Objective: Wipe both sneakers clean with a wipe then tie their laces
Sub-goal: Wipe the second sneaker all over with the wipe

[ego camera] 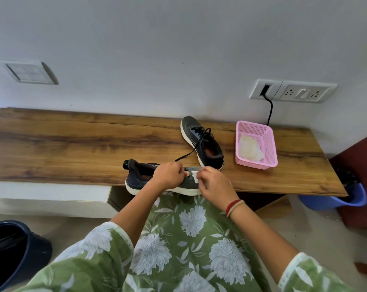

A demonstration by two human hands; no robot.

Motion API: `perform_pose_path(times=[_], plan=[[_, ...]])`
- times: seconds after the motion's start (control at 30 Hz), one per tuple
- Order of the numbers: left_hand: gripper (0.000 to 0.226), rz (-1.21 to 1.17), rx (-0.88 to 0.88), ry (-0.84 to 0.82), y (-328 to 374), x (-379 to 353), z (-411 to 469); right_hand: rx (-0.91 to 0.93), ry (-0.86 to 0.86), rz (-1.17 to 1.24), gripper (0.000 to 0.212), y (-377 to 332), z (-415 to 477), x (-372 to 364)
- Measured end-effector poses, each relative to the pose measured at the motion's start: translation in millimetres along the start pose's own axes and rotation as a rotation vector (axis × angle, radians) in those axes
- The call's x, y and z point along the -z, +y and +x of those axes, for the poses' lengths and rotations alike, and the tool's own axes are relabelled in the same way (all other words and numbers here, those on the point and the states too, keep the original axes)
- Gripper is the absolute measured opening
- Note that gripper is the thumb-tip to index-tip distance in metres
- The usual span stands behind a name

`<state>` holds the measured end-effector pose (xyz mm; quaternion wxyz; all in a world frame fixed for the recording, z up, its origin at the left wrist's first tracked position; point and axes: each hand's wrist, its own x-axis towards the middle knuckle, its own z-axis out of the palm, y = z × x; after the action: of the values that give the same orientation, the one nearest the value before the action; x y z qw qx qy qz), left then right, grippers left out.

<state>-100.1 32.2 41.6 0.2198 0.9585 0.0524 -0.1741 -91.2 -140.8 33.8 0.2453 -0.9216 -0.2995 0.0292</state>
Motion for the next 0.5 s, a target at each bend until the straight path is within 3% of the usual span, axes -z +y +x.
perform_pose_path(times=[0.1, 0.2, 0.3, 0.37, 0.43, 0.5], plan=[[0.028, 0.002, -0.007, 0.025, 0.7, -1.3, -2.1, -0.017, 0.045, -0.052, 0.02, 4.6, -4.3, -4.2], [0.029, -0.008, -0.01, 0.053, 2.5, -4.1, -5.3, 0.06, -0.008, -0.195, 0.022, 9.3, -10.4, 0.6], [0.03, -0.019, -0.01, 0.066, 1.9, -4.8, -6.2, 0.008, -0.068, -0.294, 0.023, 18.7, -11.4, 17.9], [0.03, -0.015, -0.016, 0.068, 1.7, -4.4, -6.9, -0.168, 0.026, -0.051, 0.014, 24.4, -8.8, 30.6], [0.029, -0.013, -0.023, 0.079, 2.0, -5.5, -7.4, -0.36, 0.221, 0.43, 0.005, 23.8, -3.9, 35.5], [0.029, -0.011, -0.025, 0.089, 2.9, -6.3, -8.6, -0.502, 0.288, 0.818, 0.011, 16.9, 3.2, 32.0]])
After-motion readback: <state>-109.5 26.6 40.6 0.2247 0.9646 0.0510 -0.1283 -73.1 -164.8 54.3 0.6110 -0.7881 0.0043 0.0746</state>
